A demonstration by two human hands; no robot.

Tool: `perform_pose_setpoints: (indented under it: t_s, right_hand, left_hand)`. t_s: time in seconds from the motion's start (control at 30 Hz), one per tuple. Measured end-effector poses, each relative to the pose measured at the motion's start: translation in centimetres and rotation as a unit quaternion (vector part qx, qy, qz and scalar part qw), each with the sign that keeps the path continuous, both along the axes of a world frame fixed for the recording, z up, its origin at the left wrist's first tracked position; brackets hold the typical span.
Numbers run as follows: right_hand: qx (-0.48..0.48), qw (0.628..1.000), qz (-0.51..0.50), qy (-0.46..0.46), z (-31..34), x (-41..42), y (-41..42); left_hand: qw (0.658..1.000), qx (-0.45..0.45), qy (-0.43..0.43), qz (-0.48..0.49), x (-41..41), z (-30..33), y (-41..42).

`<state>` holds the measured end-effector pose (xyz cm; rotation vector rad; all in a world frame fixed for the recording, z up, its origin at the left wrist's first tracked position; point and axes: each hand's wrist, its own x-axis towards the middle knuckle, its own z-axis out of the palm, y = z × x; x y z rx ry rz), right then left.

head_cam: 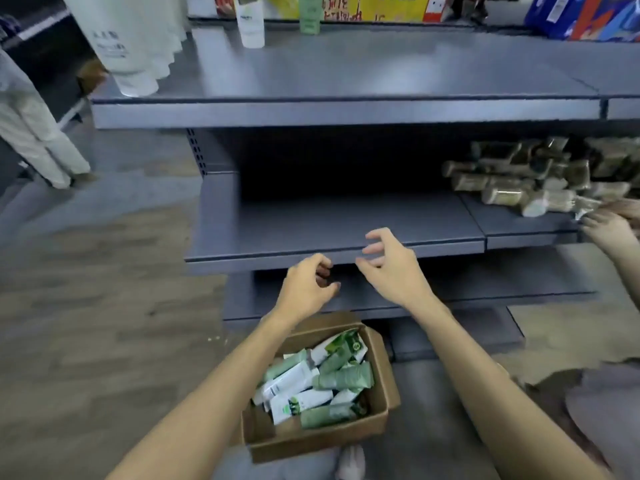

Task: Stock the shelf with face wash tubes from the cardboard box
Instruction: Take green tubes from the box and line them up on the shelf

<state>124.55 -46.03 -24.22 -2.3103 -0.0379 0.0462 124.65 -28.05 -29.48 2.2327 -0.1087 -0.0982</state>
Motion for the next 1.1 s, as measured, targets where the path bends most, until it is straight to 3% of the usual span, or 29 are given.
perform_pose_setpoints:
  t_s: [0.23, 0.4, 0.8, 1.1]
  right_hand:
    - [-0.002, 0.994, -0.007, 0.111, -9.4, -1.4, -1.9]
    - [-0.007, 0.986, -0.010, 0.164, -13.7, -2.0, -3.0]
    - [-0.007, 0.971, -0.019, 0.236, -19.9, -4.1, -4.3]
    - [0.007, 0.969, -0.028, 0.247, -21.1, -4.5, -5.6]
  left_hand:
    - [0.991, 0.007, 0.130, 0.010, -2.5, -9.0, -1.1]
    - [0.984, 0.027, 0.174, 0.024, -3.6, -14.3, -2.1]
    - [0.976, 0.175, 0.119, 0.055, -4.3, -21.3, -5.7]
    - [0.977, 0.162, 0.091, 0.104, -3.4, -23.1, -7.2]
